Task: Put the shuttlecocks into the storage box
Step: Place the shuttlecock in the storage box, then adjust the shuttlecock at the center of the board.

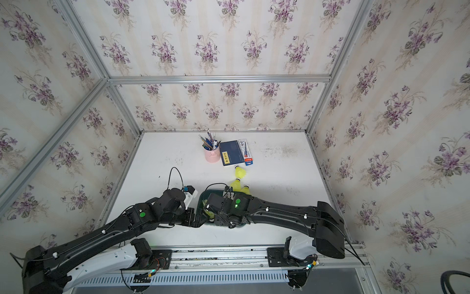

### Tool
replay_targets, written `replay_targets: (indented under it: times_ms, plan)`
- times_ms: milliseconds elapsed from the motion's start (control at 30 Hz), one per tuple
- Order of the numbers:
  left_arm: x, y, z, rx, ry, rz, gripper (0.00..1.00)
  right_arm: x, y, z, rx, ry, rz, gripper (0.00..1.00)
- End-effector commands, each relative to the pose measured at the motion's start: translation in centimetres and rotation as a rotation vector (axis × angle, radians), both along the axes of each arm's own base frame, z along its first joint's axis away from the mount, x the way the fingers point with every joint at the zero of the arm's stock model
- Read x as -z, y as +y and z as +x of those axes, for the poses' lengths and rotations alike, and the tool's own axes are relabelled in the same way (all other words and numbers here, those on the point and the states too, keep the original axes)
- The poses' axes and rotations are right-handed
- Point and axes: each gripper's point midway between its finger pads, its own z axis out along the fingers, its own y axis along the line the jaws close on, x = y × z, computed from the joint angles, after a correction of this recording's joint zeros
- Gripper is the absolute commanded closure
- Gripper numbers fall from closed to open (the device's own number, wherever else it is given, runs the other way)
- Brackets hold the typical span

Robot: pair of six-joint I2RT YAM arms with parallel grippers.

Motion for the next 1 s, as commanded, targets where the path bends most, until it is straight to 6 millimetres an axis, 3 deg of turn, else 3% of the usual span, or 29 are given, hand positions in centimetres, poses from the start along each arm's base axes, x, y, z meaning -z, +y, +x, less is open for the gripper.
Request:
replay_targets:
  times_ms: [0, 233, 433, 633, 967]
  plan:
    - [-1.0, 0.4, 0.5, -0.019, -0.025, 0.026, 0.00, -1.0, -0.7, 0.9, 0.018, -0.022, -0.014, 0.57]
    - [-3.7, -0.6, 2.6, 0.002, -0.013, 0.042, 0.00, -4.0, -1.9, 5.6, 0.074, -0.056, 0.024, 0.57]
    - [-5.3, -1.4, 5.9, 0.008, 0.013, 0.035, 0.00, -4.5, -4.5, 9.9, 0.143, -0.062, 0.049, 0.57]
    - [-5.2, -2.4, 9.6, -0.003, 0.031, 0.030, 0.00, -4.0, -6.4, 14.1, 0.174, -0.072, 0.054, 0.57]
    - [-3.2, -4.6, 14.7, -0.009, 0.071, 0.040, 0.00, -2.1, -6.1, 18.8, 0.179, -0.068, 0.055, 0.57]
